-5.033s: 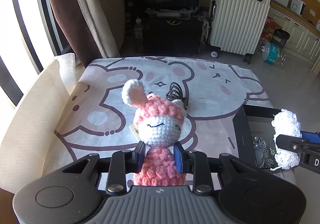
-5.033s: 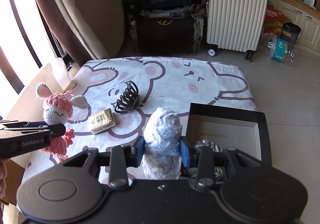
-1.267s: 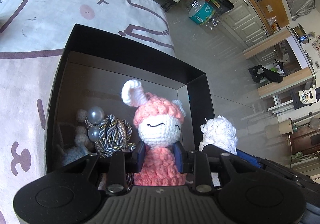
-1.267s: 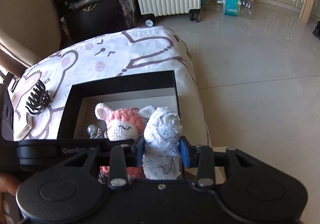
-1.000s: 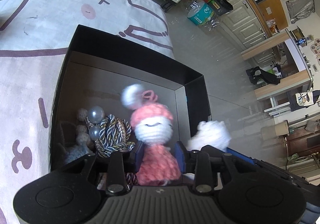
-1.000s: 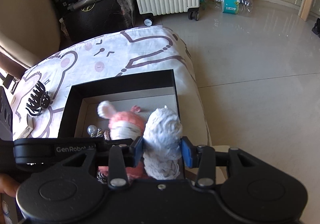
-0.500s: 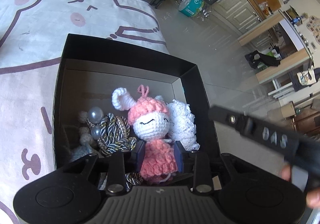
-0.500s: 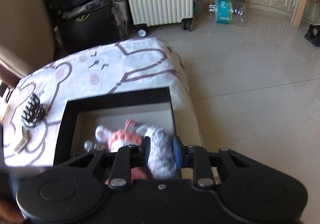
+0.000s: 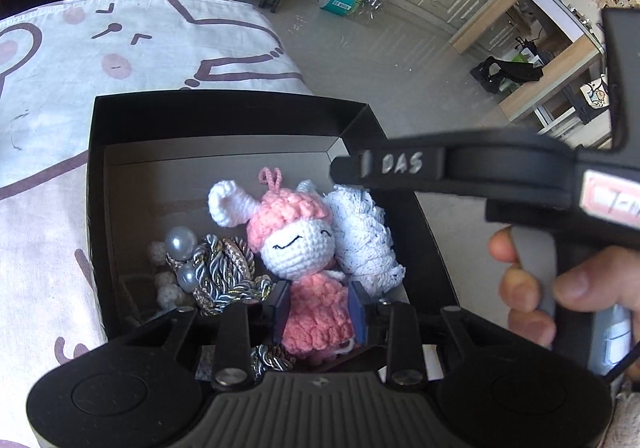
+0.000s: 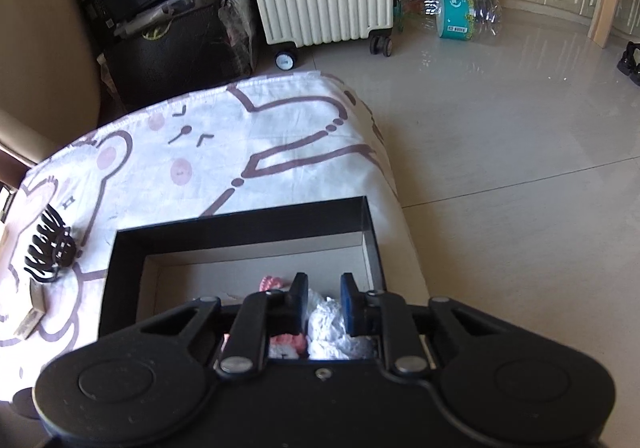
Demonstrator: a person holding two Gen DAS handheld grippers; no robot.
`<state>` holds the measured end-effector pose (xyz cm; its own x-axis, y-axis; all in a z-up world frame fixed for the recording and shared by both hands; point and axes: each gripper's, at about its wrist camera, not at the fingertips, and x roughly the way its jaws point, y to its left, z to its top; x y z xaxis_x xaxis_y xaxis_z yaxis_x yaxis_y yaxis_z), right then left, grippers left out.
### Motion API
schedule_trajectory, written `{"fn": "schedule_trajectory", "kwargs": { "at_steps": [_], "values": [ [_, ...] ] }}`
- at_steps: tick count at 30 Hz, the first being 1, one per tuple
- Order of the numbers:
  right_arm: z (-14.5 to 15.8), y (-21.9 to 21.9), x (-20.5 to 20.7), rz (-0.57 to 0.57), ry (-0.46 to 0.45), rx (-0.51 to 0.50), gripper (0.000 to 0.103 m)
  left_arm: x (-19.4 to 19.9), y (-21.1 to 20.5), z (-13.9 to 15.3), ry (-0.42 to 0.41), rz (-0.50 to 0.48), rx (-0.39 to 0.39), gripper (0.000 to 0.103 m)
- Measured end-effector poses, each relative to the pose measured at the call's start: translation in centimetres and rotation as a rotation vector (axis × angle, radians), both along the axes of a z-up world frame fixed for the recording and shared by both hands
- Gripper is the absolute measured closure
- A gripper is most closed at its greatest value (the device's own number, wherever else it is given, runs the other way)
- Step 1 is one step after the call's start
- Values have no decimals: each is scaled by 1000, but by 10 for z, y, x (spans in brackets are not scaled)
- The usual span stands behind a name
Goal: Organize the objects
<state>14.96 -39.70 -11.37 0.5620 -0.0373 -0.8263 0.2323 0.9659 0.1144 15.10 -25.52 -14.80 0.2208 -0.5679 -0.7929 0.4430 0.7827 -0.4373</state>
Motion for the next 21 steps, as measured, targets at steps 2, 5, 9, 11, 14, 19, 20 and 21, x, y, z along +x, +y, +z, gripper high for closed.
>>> {"fn": "schedule_trajectory", "kwargs": {
  "at_steps": [2, 5, 9, 11, 14, 19, 20, 21],
  "values": [
    [-7, 3, 1, 20, 35, -7, 84, 0, 1, -1, 4, -1, -4, 70],
    [-13, 7, 0, 30, 104, -51, 82, 0, 0, -1, 2, -3, -1, 70],
    [-14, 0, -8, 7, 147, -20, 83, 0, -4, -1, -6, -8, 13, 69],
    [-14, 0, -12, 9, 168, -11, 83, -1, -5, 0, -9, -9, 17, 69],
    [-14, 3, -17, 20, 178, -31, 82, -2, -6, 0, -15, -11, 25, 69],
    [-7, 0, -22, -4, 139, -8, 82, -1, -9, -2, -13, -11, 33, 69],
    [-4, -2, -23, -11, 130, -2, 82, -2, -9, -2, -13, -13, 36, 69],
    [-1, -3, -24, -17, 120, 0, 82, -2, -10, -3, -13, -15, 39, 69]
  ]
}}
